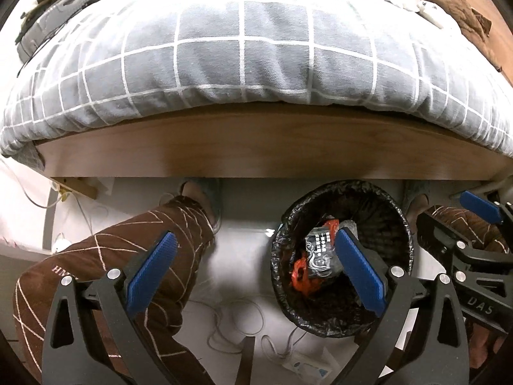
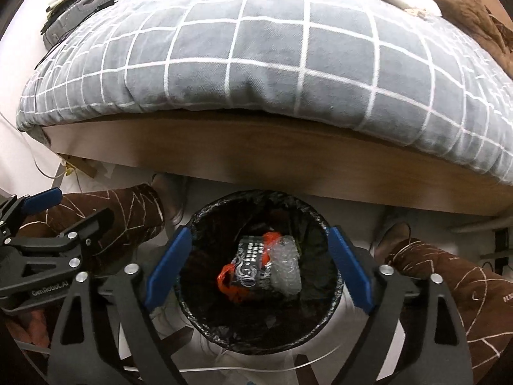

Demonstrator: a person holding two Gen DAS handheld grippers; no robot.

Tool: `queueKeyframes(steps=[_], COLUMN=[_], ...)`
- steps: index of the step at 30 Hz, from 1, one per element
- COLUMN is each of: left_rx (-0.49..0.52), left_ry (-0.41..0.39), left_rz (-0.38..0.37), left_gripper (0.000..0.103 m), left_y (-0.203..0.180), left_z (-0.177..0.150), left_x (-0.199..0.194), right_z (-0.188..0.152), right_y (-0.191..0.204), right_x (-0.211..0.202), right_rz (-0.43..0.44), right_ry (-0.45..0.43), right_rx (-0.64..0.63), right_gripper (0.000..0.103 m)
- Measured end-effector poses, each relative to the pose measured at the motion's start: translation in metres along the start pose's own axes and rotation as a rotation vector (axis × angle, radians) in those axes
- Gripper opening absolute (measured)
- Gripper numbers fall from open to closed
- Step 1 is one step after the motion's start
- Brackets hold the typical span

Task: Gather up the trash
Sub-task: 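Open the left tool to drop the bubble wrap while the right tool drops the black packet into the bin, then raise both tools from the bin toward the snack box and tissues on the bed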

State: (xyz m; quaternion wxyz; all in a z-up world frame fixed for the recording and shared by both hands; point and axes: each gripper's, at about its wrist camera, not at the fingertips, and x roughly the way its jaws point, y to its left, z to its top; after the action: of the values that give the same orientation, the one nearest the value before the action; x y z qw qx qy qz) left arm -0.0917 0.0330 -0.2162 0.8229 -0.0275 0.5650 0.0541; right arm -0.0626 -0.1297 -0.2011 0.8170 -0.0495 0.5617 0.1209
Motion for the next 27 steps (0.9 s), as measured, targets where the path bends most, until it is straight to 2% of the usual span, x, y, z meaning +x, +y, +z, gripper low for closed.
queueKeyframes(steps=[6, 27], left_rx=[0.004, 0.072], left_ry=[-0.025, -0.158], left_rz=[-0.006, -0.056], left_gripper=[0.097, 0.097], left_y=[-0.006, -0.045], left_z=[0.003, 0.033], left_x=[-0.009, -0.075], right_z=[-0.001, 0.019], right_y=[-0.009, -0.051], right_x=[-0.018, -0.104], right_rz=[-0.031, -0.13], right_ry=[-0.037, -0.228], right_rx=[0.013, 0.077], right_gripper=[0.095, 0.095])
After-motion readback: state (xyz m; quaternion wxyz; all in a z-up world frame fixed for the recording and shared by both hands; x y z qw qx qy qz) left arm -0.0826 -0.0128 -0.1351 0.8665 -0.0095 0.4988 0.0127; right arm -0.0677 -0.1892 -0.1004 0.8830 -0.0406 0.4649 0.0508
